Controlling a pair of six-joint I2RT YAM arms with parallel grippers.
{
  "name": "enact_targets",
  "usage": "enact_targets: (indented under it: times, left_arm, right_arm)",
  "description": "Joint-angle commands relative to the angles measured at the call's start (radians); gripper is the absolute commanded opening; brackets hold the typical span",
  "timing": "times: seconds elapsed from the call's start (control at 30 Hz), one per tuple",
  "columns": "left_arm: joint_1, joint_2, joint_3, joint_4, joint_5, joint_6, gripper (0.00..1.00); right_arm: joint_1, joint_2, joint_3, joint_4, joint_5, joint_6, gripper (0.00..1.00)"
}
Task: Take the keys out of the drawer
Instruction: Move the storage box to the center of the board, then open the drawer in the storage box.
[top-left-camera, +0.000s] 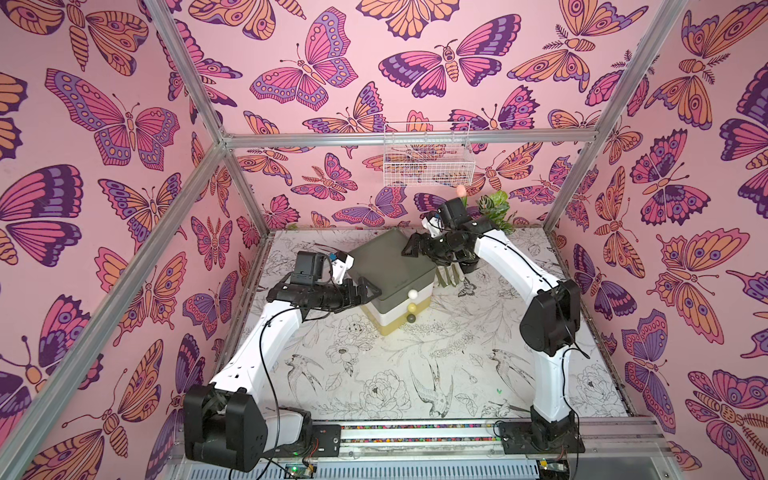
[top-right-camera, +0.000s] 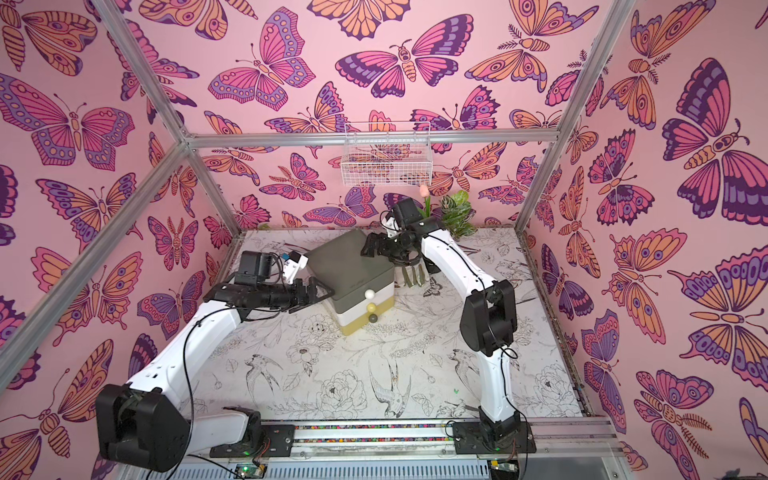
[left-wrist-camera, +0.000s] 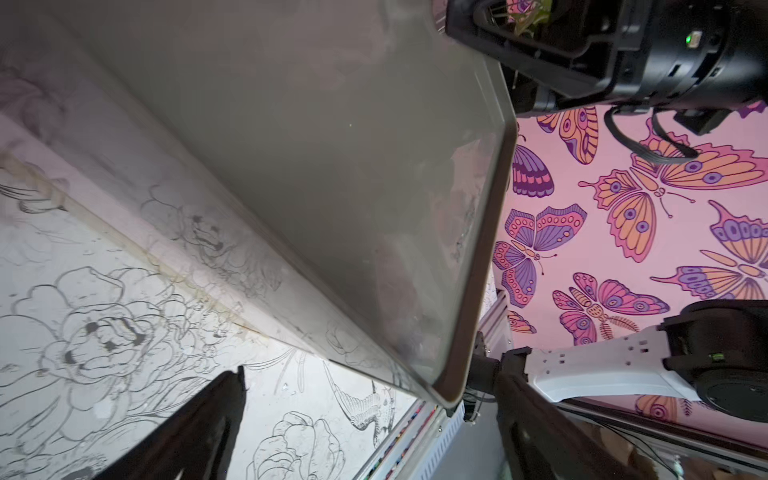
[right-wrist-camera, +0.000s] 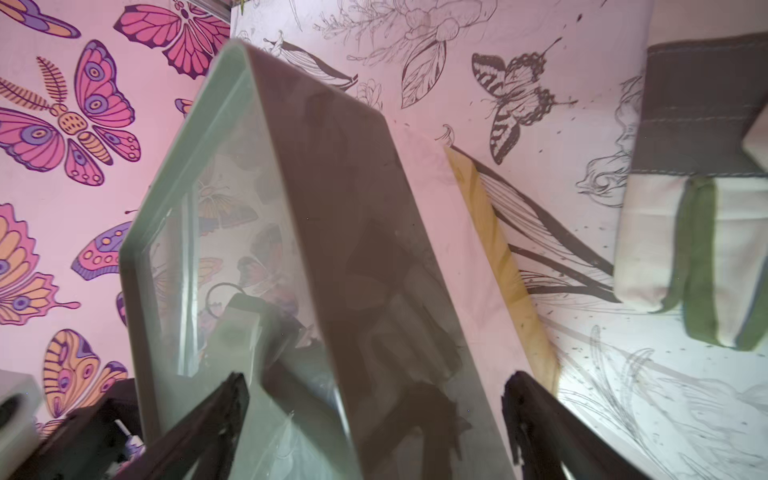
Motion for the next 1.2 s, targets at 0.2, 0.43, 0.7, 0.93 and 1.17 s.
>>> enact_targets:
  times: [0.2,0.43,0.7,0.93,1.17]
  left_arm:
    - [0.051,-0.079,0.083,-0.042,-0.104,0.054,1.00]
    - [0.052,-0.075,0.189,0.014,-0.066,0.072,1.00]
    - [0.024,0.034,0.268,0.089,-0.009,0.058,0.99]
    - [-0.028,0.113,0.263,0.135,-0.003,0.062,0.97]
    - [-0.060,0.179,0.270,0.166,0.030,0.060,0.95]
  right_arm:
    - [-0.008,-0.145,0.057,-0.032,0.073,-0.075,0.99]
    - [-0.004,-0.368,-0.165,0.081,-0.031,-0.014,0.99]
    - [-0.011,-0.652,-0.584,0.247,-0.165,0.107,1.00]
    - [-0.013,-0.748,-0.893,0.562,-0.301,0.280,0.96]
    - [-0.013,-0.715,-1.010,0.665,-0.345,0.301,0.84]
